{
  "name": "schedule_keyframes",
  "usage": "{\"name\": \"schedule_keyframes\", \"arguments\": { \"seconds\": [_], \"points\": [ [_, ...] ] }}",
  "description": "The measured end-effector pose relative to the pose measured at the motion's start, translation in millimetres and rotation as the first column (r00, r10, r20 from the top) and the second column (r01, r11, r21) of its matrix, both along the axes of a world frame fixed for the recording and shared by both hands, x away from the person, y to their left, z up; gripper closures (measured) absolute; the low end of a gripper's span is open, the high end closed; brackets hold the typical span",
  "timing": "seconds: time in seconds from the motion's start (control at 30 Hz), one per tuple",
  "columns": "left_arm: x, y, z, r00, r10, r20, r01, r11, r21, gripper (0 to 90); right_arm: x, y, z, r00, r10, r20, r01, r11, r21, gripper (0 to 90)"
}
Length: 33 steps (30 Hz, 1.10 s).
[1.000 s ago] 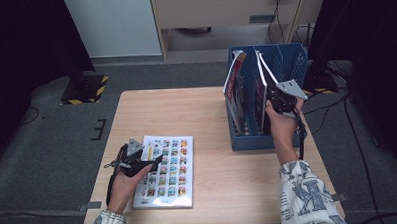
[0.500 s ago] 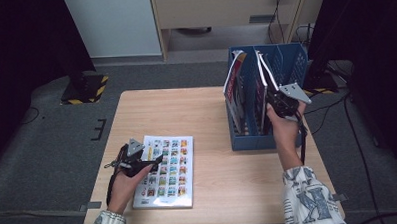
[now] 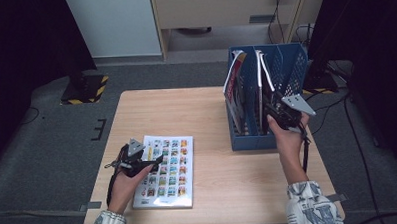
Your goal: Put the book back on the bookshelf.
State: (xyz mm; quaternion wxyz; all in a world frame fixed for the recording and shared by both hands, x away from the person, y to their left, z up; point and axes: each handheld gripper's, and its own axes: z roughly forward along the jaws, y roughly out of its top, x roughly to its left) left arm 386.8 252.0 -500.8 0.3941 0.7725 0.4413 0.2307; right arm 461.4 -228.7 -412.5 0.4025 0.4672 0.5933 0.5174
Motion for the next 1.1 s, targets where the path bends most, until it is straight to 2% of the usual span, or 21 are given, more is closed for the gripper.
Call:
{"name": "schedule_keyframes", "arguments": {
  "seconds": [0.17, 0.6, 0.87, 1.0, 1.1],
  "points": [
    [-0.1, -0.1, -0.2, 1.0000, -0.002, -0.002, 0.002, 1.0000, -0.001, 7.7, -5.8, -1.5, -3.7, 0.9999, 0.005, -0.009, -0.005, 0.9999, 0.014, 43.2],
    [-0.7, -1.1, -0.2, 1.0000, -0.006, -0.003, 0.006, 0.9999, -0.015, 7.4, -12.2, 2.4, -5.8, 0.9991, 0.032, -0.027, -0.032, 0.9995, 0.003, 35.8],
    [-0.4, 0.8, -0.2, 1.0000, -0.004, -0.001, 0.004, 0.9998, -0.021, 6.6, -15.5, 6.4, -4.0, 0.9982, 0.053, -0.028, -0.053, 0.9986, 0.004, 27.5],
    [0.5, 1.1, -0.4, 1.0000, 0.004, -0.001, -0.004, 0.9999, -0.015, 6.4, -16.0, 7.0, -5.3, 0.9965, 0.068, -0.050, -0.068, 0.9976, -0.008, 25.2],
    [0.4, 0.4, 0.2, 1.0000, 0.006, 0.001, -0.006, 0.9999, -0.014, 6.4, -18.3, 6.5, -4.7, 0.9980, 0.052, -0.038, -0.053, 0.9983, -0.026, 26.6]
  ]
}}
